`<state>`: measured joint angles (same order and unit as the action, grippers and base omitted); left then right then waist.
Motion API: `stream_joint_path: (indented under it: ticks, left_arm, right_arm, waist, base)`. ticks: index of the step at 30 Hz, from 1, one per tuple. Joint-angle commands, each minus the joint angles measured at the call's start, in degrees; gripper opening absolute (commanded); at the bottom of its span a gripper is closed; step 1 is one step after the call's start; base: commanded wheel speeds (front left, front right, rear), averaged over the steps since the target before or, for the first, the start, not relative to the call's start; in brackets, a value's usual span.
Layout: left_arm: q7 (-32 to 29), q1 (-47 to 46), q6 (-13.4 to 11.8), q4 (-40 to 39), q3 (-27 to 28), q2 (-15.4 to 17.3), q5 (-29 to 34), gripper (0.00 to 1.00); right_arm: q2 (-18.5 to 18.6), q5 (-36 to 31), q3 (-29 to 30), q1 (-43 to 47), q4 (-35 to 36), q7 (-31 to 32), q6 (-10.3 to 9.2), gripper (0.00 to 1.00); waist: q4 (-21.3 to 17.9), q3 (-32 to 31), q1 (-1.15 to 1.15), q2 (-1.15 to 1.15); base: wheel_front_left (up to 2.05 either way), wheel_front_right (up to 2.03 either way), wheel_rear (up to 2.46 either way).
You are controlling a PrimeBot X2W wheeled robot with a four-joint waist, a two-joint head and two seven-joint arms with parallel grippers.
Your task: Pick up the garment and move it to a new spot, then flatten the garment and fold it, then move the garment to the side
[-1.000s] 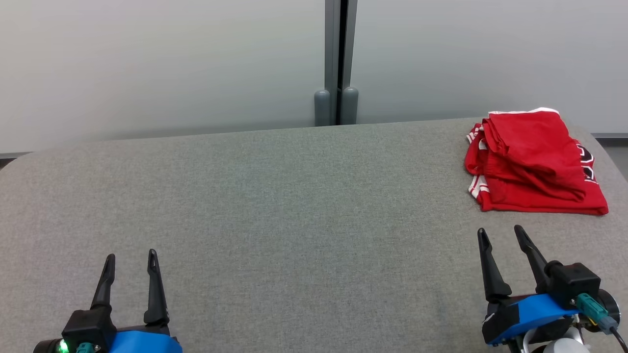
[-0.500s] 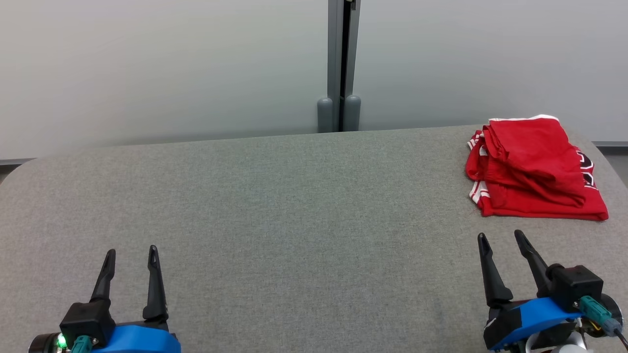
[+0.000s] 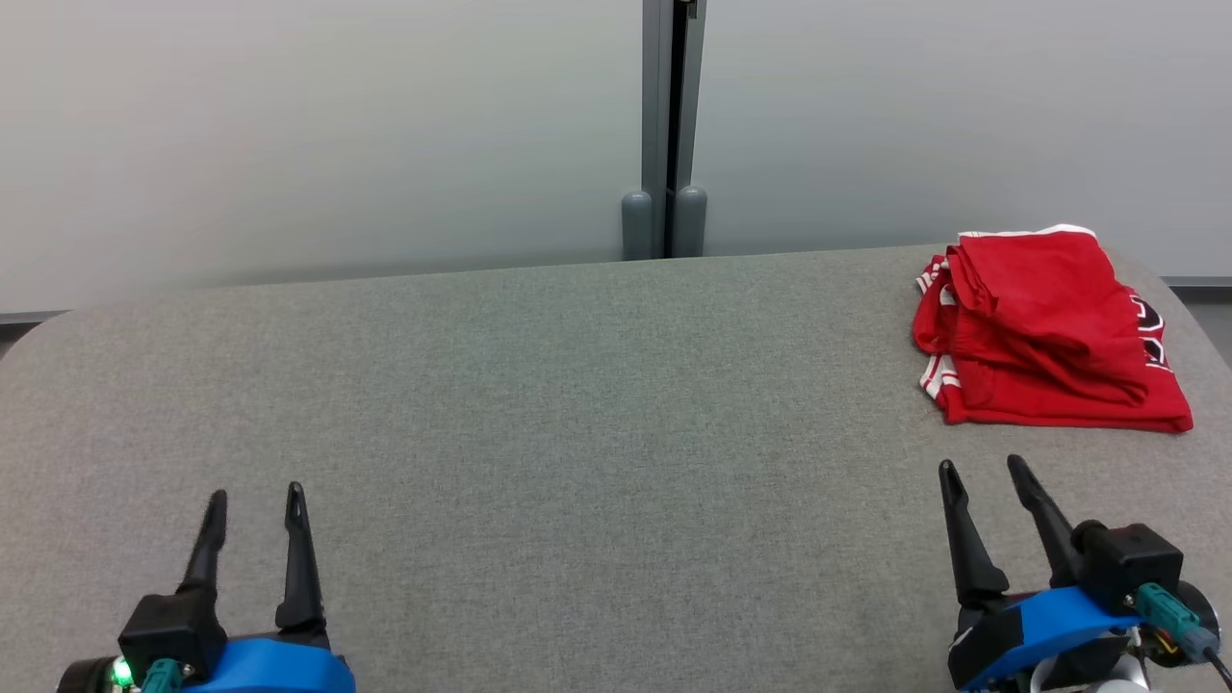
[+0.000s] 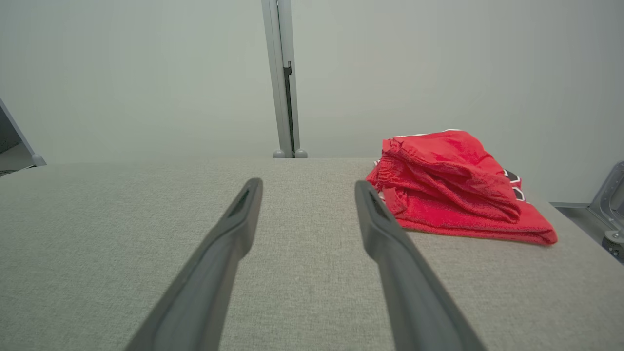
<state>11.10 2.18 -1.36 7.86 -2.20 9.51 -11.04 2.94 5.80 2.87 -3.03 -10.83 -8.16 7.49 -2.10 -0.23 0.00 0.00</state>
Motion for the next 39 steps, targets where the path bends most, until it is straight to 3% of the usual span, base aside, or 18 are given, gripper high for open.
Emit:
stream_joint_path:
  ticks: [1,6,39]
  left_arm:
    - [0.0,0.0,-0.1,0.2,-0.1,-0.1,0.0,0.00]
    - [-0.3,0.7,0.1,2.7,-0.2,-1.2,-1.1,0.00]
    - [-7.1,-3.2,3.6,3.9,3.3,-3.3,-32.9,0.00]
  right_arm:
    - [0.0,0.0,0.0,0.0,-0.2,0.0,0.00,0.00]
    - [-0.3,1.0,0.1,0.1,-2.7,0.5,0.00,0.00]
    - [-0.1,35.0,1.5,-1.4,-2.7,6.1,0.00,0.00]
  waist:
    - [0.0,0.0,0.00,0.00]
    - [0.0,0.0,0.00,0.00]
    - [0.6,0.1,0.00,0.00]
  base:
    - [0.00,0.00,0.00]
    - [0.00,0.00,0.00]
    - [0.00,0.00,0.00]
